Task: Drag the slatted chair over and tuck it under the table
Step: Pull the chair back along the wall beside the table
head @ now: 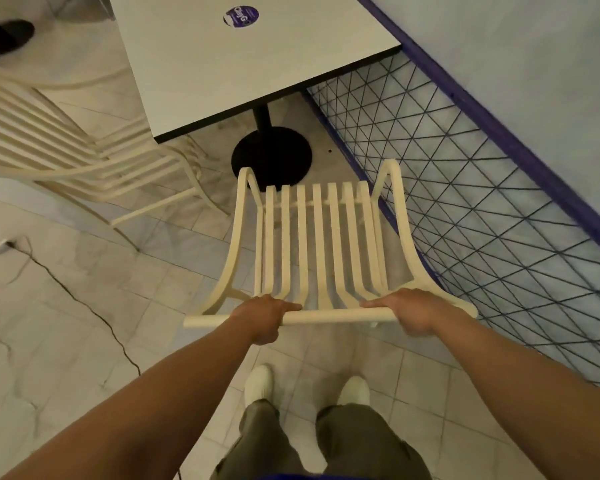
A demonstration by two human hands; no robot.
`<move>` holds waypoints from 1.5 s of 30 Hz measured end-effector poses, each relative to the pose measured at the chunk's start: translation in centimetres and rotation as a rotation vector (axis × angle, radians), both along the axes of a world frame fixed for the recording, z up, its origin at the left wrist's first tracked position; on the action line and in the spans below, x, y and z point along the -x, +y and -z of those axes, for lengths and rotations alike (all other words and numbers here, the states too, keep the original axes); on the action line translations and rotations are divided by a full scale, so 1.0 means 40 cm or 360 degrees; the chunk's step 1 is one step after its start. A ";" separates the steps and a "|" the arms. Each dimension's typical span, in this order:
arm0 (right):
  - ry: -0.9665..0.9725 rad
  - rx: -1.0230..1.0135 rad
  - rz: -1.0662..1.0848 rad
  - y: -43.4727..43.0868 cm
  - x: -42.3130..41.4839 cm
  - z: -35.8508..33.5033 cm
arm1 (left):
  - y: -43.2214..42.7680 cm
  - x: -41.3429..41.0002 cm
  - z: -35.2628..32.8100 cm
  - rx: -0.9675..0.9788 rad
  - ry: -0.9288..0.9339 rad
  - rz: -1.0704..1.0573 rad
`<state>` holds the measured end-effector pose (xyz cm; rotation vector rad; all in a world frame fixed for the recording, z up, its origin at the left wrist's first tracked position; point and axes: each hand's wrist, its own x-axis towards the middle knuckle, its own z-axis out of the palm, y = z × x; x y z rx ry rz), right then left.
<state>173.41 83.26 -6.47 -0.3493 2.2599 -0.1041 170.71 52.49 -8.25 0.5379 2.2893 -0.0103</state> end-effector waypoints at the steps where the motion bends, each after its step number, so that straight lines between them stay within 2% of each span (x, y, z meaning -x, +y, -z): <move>1: 0.0000 0.0003 -0.0019 0.012 0.006 -0.001 | 0.011 -0.002 -0.002 0.0003 0.0004 -0.0015; 10: -0.0041 -0.0064 -0.0099 0.096 0.037 -0.009 | 0.103 -0.035 0.000 0.0005 -0.0011 -0.0151; 28: 0.0028 -0.0122 -0.0116 0.150 0.081 0.008 | 0.150 -0.023 0.005 -0.0093 -0.0001 -0.0143; 45: -0.0021 -0.0019 -0.0426 0.436 0.253 -0.036 | 0.457 0.014 0.000 -0.0088 0.0007 -0.0546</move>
